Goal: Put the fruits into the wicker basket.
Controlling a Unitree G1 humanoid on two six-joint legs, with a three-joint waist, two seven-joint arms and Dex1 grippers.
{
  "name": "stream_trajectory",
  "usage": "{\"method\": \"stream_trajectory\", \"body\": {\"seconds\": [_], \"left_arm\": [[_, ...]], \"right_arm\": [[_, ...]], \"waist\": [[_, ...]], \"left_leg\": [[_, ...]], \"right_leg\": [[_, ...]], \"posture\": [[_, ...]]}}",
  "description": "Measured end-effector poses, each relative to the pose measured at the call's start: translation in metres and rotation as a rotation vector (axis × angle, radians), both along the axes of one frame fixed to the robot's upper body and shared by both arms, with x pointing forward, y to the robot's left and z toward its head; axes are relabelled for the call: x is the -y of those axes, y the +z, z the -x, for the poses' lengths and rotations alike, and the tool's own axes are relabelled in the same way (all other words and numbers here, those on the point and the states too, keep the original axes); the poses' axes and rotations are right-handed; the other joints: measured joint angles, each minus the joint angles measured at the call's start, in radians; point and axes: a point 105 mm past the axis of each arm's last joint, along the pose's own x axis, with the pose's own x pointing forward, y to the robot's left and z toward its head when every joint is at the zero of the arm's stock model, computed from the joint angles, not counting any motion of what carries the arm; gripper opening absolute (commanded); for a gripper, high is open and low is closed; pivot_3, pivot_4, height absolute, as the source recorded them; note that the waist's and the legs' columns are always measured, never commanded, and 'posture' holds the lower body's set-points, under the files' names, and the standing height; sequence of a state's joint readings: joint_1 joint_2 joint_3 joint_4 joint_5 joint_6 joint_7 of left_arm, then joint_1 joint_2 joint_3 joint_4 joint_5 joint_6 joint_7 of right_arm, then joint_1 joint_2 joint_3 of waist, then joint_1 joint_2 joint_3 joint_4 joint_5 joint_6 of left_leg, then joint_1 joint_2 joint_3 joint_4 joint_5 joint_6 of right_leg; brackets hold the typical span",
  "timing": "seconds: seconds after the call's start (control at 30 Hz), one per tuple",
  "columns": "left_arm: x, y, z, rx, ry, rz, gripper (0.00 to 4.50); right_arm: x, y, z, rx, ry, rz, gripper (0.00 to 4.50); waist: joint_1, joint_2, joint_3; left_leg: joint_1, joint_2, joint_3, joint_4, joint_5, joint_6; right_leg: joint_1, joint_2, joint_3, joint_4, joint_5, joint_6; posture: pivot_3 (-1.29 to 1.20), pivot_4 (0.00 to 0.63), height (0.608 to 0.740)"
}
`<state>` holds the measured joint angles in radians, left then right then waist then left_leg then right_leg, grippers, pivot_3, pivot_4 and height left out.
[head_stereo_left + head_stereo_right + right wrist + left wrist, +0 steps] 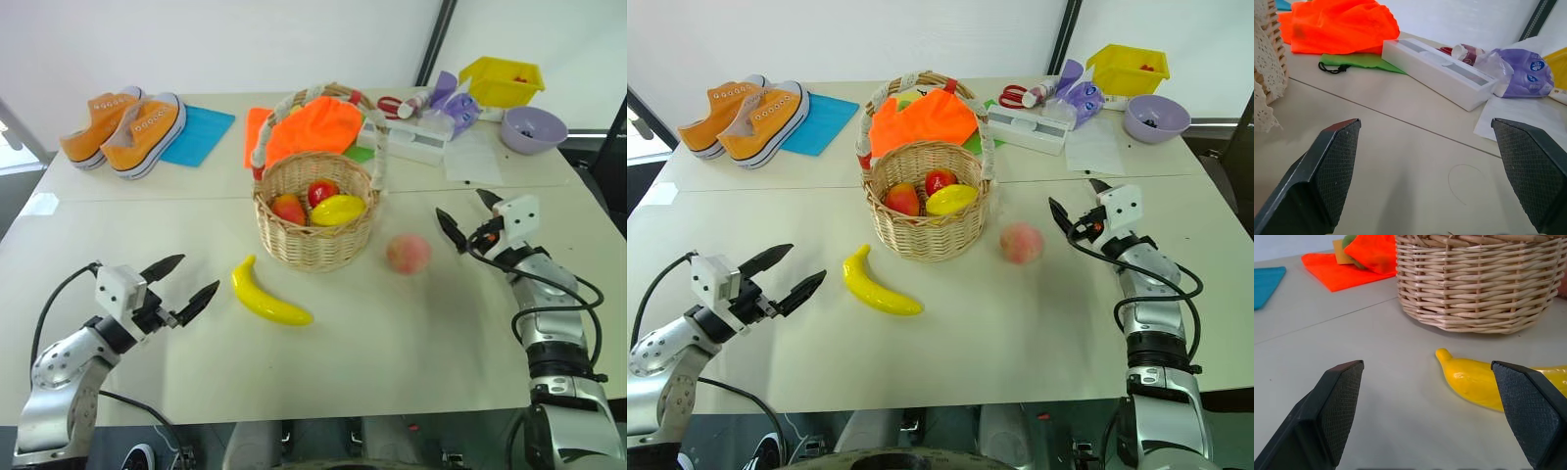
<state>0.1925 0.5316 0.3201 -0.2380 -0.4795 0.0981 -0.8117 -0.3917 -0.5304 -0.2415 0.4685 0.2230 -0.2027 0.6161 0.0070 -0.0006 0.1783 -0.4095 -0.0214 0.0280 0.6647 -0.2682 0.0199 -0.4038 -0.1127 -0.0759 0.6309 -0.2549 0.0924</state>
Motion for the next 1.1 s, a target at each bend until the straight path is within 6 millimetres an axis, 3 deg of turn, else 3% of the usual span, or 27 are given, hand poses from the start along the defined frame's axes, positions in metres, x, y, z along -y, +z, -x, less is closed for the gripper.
{"method": "stream_trajectory", "body": {"seconds": [0.1,0.2,0.3,0.4,0.47,0.63,1.1], "left_arm": [[0.003,0.002,0.002,0.005,-0.033,0.015,4.50],[0.002,0.005,0.010,-0.001,-0.093,0.007,4.50],[0.005,0.012,0.016,0.006,-0.168,-0.016,4.50],[0.010,0.019,0.020,0.012,-0.238,-0.010,4.50],[0.015,0.022,0.025,0.017,-0.296,-0.007,4.50],[0.027,0.023,0.038,0.015,-0.411,-0.045,4.50],[0.047,0.025,0.048,0.030,-0.511,-0.051,4.50]], "right_arm": [[-0.006,0.003,0.007,-0.019,0.076,-0.061,4.45],[-0.029,0.019,0.034,-0.095,0.324,-0.151,4.45],[-0.044,0.045,0.055,-0.150,0.483,-0.086,4.45],[-0.057,0.056,0.066,-0.200,0.559,-0.011,4.45],[-0.065,0.048,0.066,-0.233,0.555,0.060,4.45],[-0.072,0.008,0.067,-0.347,0.516,0.172,4.45],[-0.068,-0.015,0.046,-0.358,0.374,0.196,4.45]], "waist": [[0.001,0.000,0.000],[0.005,0.002,0.001],[0.005,0.002,0.001],[0.003,0.001,0.001],[0.002,0.001,0.001],[0.007,0.001,0.001],[0.006,0.001,0.001]], "left_leg": [[0.000,0.000,0.000,0.000,0.000,0.000],[0.000,0.001,0.000,0.000,-0.001,0.001],[0.000,0.001,0.000,0.000,-0.001,0.001],[0.000,0.001,0.000,0.000,-0.001,0.001],[0.000,0.001,0.000,0.000,-0.001,0.001],[-0.001,0.001,0.000,0.000,-0.001,0.001],[-0.001,0.000,0.001,0.000,-0.001,0.001]], "right_leg": [[0.000,0.000,0.000,0.000,0.000,0.000],[0.000,0.000,0.000,-0.001,0.000,0.000],[0.000,-0.001,0.000,-0.001,-0.002,-0.004],[0.000,-0.001,0.001,-0.002,-0.002,-0.004],[-0.001,-0.001,0.001,-0.002,-0.002,-0.004],[-0.002,-0.002,0.001,-0.002,-0.002,-0.005],[-0.001,-0.001,0.001,-0.002,-0.002,-0.004]], "posture": [[0.00,0.150,0.740],[0.00,0.150,0.740],[0.00,0.150,0.740],[0.00,0.150,0.740],[0.00,0.150,0.740],[0.00,0.150,0.740],[0.00,0.150,0.740]]}}
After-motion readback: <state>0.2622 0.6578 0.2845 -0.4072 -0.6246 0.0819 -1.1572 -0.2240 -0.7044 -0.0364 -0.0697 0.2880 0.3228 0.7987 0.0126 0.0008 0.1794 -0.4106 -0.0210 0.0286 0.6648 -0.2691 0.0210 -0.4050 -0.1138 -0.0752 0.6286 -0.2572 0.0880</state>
